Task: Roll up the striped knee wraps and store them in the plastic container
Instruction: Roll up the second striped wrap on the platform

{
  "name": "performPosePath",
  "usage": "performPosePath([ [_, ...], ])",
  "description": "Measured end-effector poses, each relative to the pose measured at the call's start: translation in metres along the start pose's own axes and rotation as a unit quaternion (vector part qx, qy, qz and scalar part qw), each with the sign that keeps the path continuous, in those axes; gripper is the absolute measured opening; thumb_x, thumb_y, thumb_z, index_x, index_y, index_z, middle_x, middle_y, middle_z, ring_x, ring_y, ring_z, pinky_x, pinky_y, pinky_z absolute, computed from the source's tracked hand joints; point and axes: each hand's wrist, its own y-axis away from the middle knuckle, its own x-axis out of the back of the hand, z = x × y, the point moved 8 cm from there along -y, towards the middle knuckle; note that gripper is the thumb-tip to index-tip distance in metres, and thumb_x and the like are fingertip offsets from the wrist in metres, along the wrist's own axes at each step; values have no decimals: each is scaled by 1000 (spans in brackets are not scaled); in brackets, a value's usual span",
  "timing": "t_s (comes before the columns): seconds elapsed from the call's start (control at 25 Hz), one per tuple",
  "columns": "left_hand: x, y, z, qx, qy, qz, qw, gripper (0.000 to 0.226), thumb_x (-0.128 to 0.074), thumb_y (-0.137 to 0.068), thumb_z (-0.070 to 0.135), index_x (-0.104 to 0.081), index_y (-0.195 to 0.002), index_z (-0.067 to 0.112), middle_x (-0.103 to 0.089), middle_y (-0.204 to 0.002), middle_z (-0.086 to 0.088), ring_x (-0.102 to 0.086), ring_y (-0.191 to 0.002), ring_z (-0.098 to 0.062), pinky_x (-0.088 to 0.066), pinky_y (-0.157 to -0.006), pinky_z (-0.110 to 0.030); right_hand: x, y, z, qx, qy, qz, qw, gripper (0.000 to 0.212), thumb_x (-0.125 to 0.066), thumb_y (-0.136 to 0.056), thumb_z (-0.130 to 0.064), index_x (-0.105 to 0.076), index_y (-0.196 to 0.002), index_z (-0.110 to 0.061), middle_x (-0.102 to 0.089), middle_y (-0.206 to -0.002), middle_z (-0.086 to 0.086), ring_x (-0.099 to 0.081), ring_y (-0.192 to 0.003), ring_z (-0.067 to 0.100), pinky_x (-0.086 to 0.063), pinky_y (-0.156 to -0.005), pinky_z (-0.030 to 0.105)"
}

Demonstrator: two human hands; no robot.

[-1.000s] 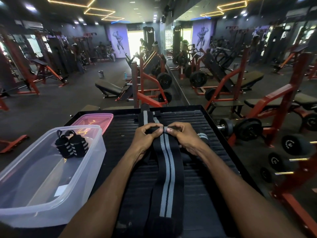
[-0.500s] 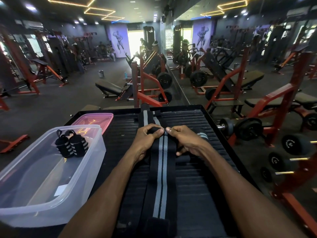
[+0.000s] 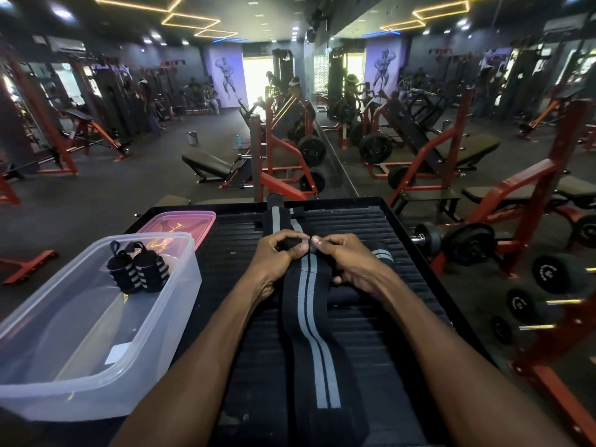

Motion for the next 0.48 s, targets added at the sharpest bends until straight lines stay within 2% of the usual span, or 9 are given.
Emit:
performPosePath([
  [0.08,0,0,3,-19,-13,4,1000,22,-77,-80,0,-78,-91,20,-74,-105,-1,-67,-102,-15,-55,-89,-25,1,-1,-2,14,9,5,1000,24,-64,-97,-29,-72,-97,-7,-68,-82,12,-58,-60,17,-36,-42,22],
  [0.16,-1,1,2,-18,-2,11,1000,20,-79,-80,4,-77,-92,19,-74,-105,0,-68,-100,-12,-54,-86,-22,8,-1,-9,61,33,49,996,12,-69,-94,-24,-75,-88,-16,-71,-84,9,-61,-71,22,-36,-45,22],
  [0.2,-1,1,0,1,24,8,1000,17,-80,-80,8,-76,-95,16,-74,-103,-2,-70,-97,-12,-55,-82,-22,11,0,-13,82,37,66,994,9,-71,-92,-21,-75,-84,-21,-72,-84,5,-62,-74,22,-36,-45,21],
  [0.28,-6,4,-6,48,73,-14,996,18,-79,-83,16,-74,-98,9,-76,-98,-9,-74,-90,-19,-58,-78,-28,13,1,-20,112,28,84,990,14,-75,-88,-16,-76,-79,-27,-74,-82,-2,-65,-75,20,-39,-46,22],
  [0.4,-2,4,-3,32,49,4,998,14,-76,-85,14,-73,-95,5,-77,-90,-9,-74,-83,-19,-58,-74,-29,10,-1,-18,97,-1,65,993,14,-75,-88,-19,-77,-79,-30,-76,-83,-4,-68,-83,25,-47,-64,39],
  [0.44,0,3,-1,21,43,9,999,11,-76,-85,13,-73,-93,5,-77,-88,-8,-73,-80,-18,-58,-72,-28,7,-2,-14,75,-18,38,996,6,-73,-91,-26,-76,-85,-27,-77,-87,-2,-69,-86,26,-50,-72,43],
  [0.48,1,3,0,12,42,6,999,10,-75,-85,11,-73,-92,6,-76,-87,-7,-72,-80,-18,-58,-73,-29,2,-2,-11,51,-28,7,998,13,-68,-94,-33,-75,-94,-23,-78,-93,1,-72,-90,26,-54,-79,45],
])
